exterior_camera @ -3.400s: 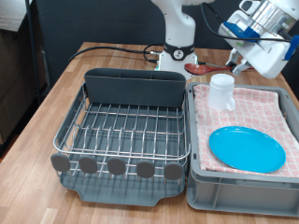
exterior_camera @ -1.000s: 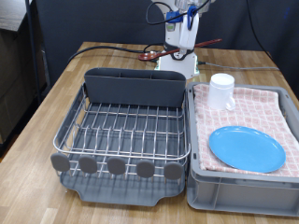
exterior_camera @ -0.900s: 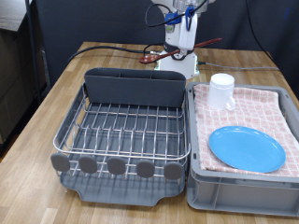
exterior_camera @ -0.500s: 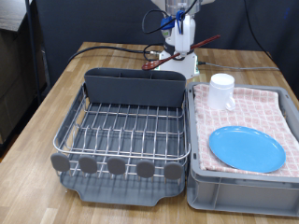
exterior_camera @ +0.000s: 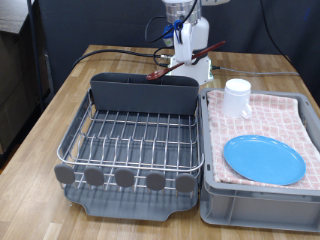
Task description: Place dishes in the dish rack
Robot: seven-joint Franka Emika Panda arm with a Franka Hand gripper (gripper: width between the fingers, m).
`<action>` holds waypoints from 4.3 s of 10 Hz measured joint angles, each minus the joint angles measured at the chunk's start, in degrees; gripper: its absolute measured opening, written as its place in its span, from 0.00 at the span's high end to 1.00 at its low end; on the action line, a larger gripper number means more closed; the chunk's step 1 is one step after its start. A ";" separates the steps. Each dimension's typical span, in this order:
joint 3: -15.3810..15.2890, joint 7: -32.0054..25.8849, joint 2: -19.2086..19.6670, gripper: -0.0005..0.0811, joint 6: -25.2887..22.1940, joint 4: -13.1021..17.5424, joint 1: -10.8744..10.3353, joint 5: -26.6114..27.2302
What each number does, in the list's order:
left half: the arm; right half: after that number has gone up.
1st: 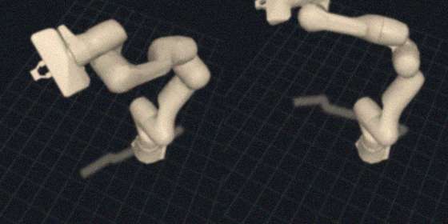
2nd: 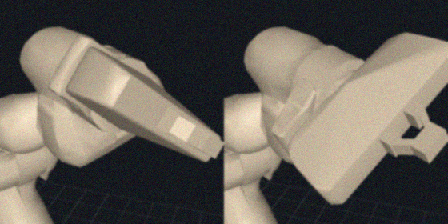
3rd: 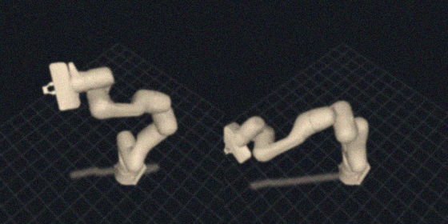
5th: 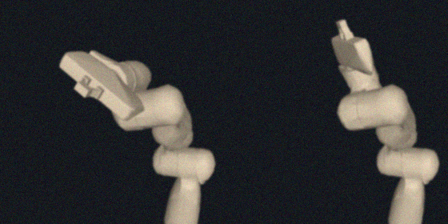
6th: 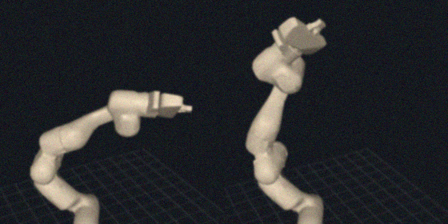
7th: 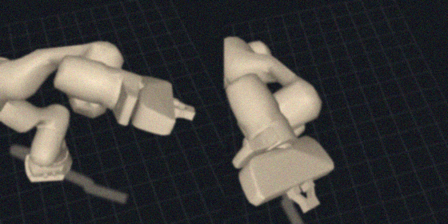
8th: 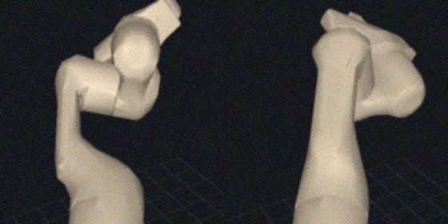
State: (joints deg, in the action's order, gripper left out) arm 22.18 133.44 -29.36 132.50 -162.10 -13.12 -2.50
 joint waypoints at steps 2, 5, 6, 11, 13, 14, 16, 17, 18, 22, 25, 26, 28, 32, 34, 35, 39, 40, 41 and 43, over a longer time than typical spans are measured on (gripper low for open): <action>1.59 -1.00 1.02 0.88 1.70 -0.74 0.12 -0.05; 2.77 -1.22 3.14 0.88 3.60 -1.11 1.14 -1.15; 2.77 -1.20 3.83 0.88 4.26 -1.10 1.70 -1.98; 1.13 2.20 4.83 0.74 5.16 -1.04 4.65 -8.29; 0.96 2.84 4.83 0.50 5.07 -0.94 4.86 -9.00; 0.17 4.22 4.83 0.50 4.55 -0.71 5.32 -10.76; -4.07 9.74 4.73 0.28 0.73 0.73 6.93 -17.22; -6.53 12.66 4.48 0.06 -1.54 1.73 7.34 -20.27; -9.01 15.24 4.09 0.06 -4.09 2.75 7.61 -23.35; -15.17 16.37 1.32 0.01 -8.99 7.30 6.35 -23.92; -15.38 8.29 1.25 0.01 -9.12 11.80 1.27 -16.96; -14.98 3.21 1.56 0.01 -8.87 13.22 -1.07 -14.75; -14.43 -4.93 3.52 0.01 -8.86 15.86 -4.36 -13.37; -14.52 -6.22 5.70 0.01 -3.50 17.83 -5.34 -13.32; -14.52 -8.91 9.78 0.01 -1.97 21.43 -6.88 -11.68; -14.66 -9.13 12.02 0.01 -2.86 23.71 -7.48 -10.51; -15.38 -10.36 20.14 0.01 0.18 29.43 -8.33 -6.15; -15.09 -12.93 21.54 0.01 5.17 28.46 -8.34 -3.99; -14.59 -16.13 22.82 0.01 11.20 26.48 -8.34 -1.01; -13.73 -24.64 25.35 0.01 22.06 22.07 -8.50 7.97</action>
State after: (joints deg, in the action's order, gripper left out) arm 8.45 108.80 -4.00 154.55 -140.03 -21.62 5.47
